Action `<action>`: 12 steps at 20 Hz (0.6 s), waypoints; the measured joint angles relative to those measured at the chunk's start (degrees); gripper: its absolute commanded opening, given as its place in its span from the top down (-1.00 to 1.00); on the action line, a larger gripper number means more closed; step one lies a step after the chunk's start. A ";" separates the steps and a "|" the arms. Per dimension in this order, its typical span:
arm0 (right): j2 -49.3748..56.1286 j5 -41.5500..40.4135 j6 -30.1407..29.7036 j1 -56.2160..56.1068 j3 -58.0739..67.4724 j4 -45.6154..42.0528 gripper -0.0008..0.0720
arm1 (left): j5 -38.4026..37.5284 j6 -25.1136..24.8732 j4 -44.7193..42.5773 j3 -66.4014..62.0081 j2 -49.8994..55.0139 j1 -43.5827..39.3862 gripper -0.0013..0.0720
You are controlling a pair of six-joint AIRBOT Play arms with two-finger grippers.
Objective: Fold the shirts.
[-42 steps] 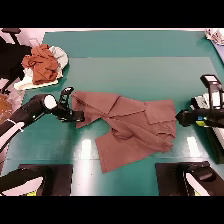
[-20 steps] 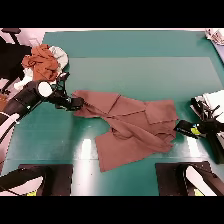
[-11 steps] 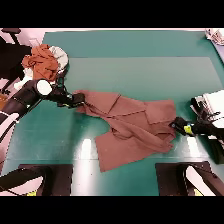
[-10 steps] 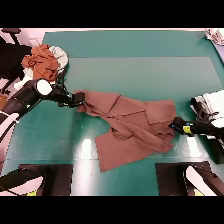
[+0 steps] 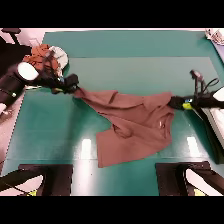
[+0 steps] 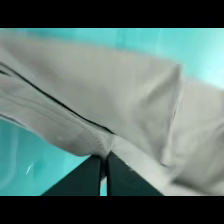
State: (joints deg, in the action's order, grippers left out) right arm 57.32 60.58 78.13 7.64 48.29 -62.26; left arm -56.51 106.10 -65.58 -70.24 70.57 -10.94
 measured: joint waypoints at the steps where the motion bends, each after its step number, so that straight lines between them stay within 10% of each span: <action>1: 0.35 0.15 -0.26 -0.28 3.08 -1.36 0.93 | 0.46 0.76 0.09 -1.86 0.00 1.05 0.89; 12: 10.29 8.94 -1.68 -3.23 36.35 -5.05 0.93 | 3.15 6.82 0.31 -17.35 0.00 5.79 0.89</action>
State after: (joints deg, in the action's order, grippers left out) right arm 67.61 69.52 76.44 4.40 84.64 -67.31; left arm -53.36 112.92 -65.28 -87.59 70.57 -5.15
